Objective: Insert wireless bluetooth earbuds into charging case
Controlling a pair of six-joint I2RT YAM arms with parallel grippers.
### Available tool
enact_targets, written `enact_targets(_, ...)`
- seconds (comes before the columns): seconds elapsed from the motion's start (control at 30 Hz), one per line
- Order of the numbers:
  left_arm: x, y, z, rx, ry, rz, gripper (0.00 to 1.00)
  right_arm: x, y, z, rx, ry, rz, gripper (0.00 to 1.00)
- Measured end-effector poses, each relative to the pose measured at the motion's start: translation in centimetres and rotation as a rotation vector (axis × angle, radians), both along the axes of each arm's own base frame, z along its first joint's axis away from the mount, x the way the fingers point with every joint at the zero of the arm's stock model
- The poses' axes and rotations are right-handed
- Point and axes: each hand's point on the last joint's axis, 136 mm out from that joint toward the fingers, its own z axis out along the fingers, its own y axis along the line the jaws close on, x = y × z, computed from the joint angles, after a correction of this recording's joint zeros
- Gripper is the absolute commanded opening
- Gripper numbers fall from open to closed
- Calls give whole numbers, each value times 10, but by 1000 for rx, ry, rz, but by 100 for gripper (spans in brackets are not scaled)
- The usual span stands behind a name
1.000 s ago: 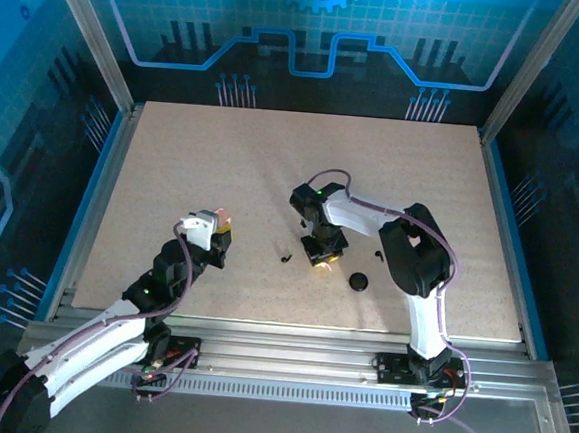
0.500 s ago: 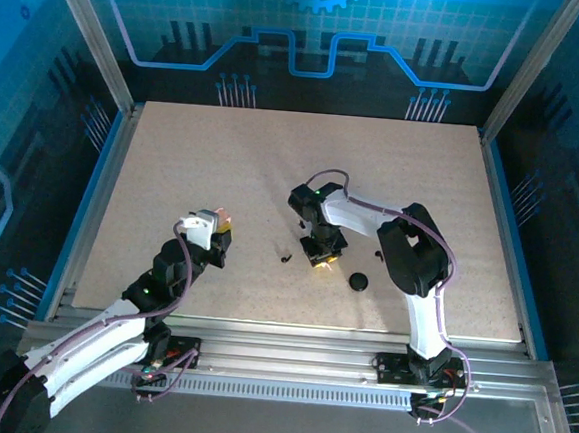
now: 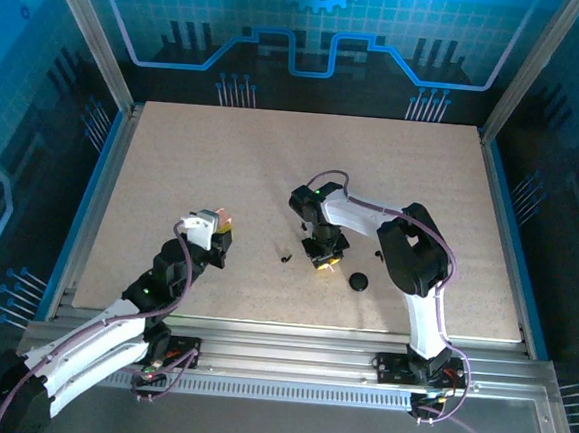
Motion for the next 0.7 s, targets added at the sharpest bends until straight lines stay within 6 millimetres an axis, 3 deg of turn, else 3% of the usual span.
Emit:
enact_targets(0.33,1,-2,4,-3,-2,-8,20,-2,0,-1,7,10,19,31)
enact_targets(0.7,0,-4,4,-4,1,-22,20,-4,1,-3,19,26,88,24)
